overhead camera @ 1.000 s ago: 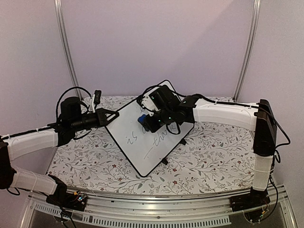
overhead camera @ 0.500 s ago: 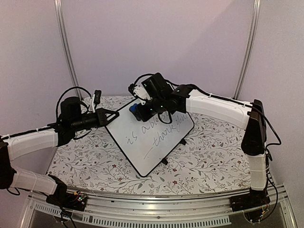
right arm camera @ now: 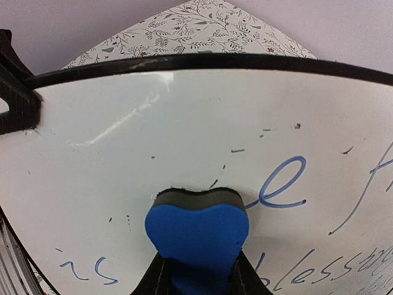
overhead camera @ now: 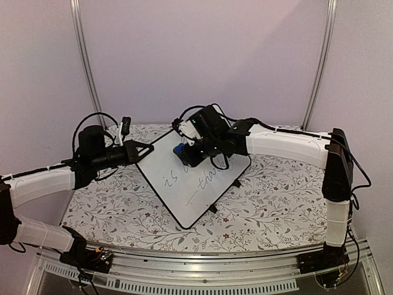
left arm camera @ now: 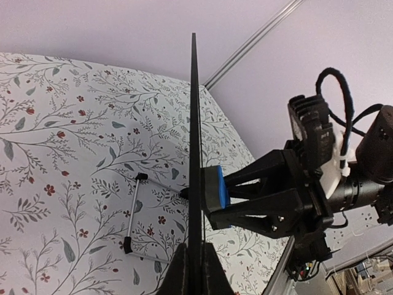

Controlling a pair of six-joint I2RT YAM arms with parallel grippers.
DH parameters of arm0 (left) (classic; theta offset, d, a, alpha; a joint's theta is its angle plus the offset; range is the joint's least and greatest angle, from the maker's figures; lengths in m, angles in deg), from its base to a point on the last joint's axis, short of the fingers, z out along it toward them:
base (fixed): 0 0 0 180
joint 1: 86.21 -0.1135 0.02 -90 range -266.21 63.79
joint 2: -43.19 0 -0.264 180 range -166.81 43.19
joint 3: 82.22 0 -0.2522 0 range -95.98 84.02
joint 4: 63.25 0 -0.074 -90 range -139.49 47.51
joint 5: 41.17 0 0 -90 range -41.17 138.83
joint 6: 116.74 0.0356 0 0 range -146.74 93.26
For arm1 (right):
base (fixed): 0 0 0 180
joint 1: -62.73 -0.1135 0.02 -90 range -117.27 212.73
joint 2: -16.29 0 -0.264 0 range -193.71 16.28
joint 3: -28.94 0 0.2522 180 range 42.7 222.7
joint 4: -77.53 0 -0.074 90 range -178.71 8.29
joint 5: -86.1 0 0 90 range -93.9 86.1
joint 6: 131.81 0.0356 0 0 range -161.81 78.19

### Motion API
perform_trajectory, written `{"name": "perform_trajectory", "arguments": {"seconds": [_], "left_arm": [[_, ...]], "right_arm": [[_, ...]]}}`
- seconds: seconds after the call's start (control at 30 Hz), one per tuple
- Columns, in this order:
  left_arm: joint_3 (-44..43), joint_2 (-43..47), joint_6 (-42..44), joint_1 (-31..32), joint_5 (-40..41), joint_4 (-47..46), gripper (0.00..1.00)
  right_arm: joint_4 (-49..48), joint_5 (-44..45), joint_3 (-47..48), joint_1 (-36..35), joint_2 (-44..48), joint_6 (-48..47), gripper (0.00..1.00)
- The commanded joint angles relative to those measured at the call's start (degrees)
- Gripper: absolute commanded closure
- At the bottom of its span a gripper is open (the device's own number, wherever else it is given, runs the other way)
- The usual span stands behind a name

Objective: Erase the whiteboard
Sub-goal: Erase the whiteboard on the whiteboard stand.

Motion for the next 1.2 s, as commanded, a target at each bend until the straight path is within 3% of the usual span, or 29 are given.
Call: {"name": "perform_trajectory", "arguments": {"seconds": [0.0,0.2,0.6,1.03,1.17], "left_arm": [[-0.6,1.9,1.1,1.6,-6.7,-5.0,1.0],[-0.6,2.0,1.1,1.5,-6.8,-5.0,1.0],[-0.6,2.2,1.3,1.5,-6.7,-4.8,1.0],[-0.6,2.1,1.2,1.5,-6.7,-4.9,1.0],[-0.5,2.0,1.1,1.5,-6.7,-5.1,1.0]], "right_arm": [[2.7,1.4,-5.9,0.6,0.7,1.4,1.0],[1.9,0.2,-5.7,1.9,1.6,2.2,1.0],[3.6,-0.7,6.0,4.6,-3.7,1.9,1.0],[1.1,-1.4,-10.9,4.3,3.4,2.9,1.0],[0.5,-0.8,-11.0,4.2,4.5,2.9,1.0]]}}
